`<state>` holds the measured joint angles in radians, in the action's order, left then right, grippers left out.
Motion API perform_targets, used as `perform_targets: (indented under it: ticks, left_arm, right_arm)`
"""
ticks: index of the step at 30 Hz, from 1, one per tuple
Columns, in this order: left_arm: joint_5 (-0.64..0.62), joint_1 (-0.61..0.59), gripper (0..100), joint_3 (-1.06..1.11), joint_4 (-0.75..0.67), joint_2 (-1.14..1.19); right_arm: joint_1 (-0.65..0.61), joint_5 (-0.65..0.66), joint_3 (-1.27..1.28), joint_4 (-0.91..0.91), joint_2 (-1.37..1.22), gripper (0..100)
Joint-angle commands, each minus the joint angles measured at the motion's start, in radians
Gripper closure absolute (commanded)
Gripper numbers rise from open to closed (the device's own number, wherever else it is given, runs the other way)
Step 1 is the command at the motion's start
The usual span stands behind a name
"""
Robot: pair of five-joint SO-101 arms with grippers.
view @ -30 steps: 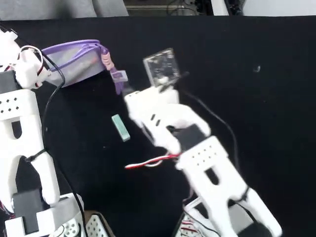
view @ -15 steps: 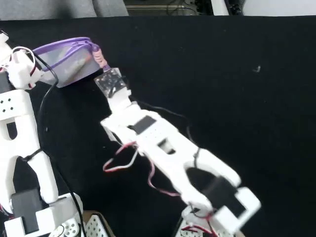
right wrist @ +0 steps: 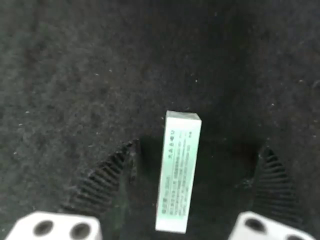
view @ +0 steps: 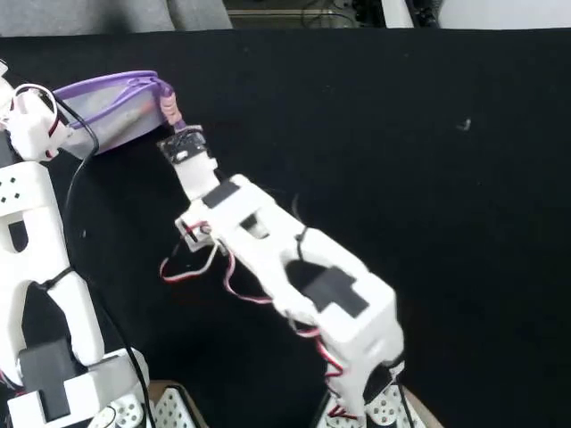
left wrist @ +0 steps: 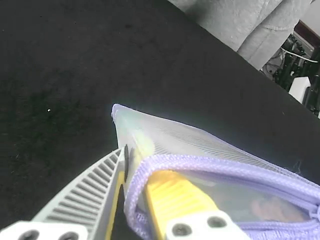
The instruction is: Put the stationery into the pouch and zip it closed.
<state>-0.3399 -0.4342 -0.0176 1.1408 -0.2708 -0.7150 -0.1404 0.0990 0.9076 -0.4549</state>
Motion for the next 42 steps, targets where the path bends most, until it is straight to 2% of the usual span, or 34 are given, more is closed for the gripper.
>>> perform_targets:
  ticks: [1,7,13,17,23,31,42]
  left_arm:
    - [-0.008,-0.012,97,-0.008,-0.023,-0.029]
    - [-0.008,-0.01,97,-0.008,-0.021,-0.029]
    - [-0.008,-0.005,97,-0.008,-0.02,-0.029]
    - [-0.008,-0.005,97,-0.008,-0.02,-0.029]
    - [-0.008,-0.004,97,-0.008,-0.02,-0.035]
    - [-0.043,0.068,97,-0.033,-0.011,-0.041]
    - [-0.068,0.271,97,-0.326,0.267,-0.038]
  right_arm:
    - [-0.009,-0.011,-0.16,0.084,-0.051,65.6]
    - [-0.008,-0.011,-0.309,0.198,-0.153,67.9]
    - [-0.008,-0.011,-0.377,0.242,-0.196,88.7]
    - [-0.008,-0.011,-0.378,0.242,-0.196,98.5]
    - [-0.002,-0.011,-0.38,0.244,-0.185,98.5]
    - [0.141,-0.015,-0.378,0.339,0.05,98.5]
    - [0.327,-0.012,-0.371,0.391,0.46,98.5]
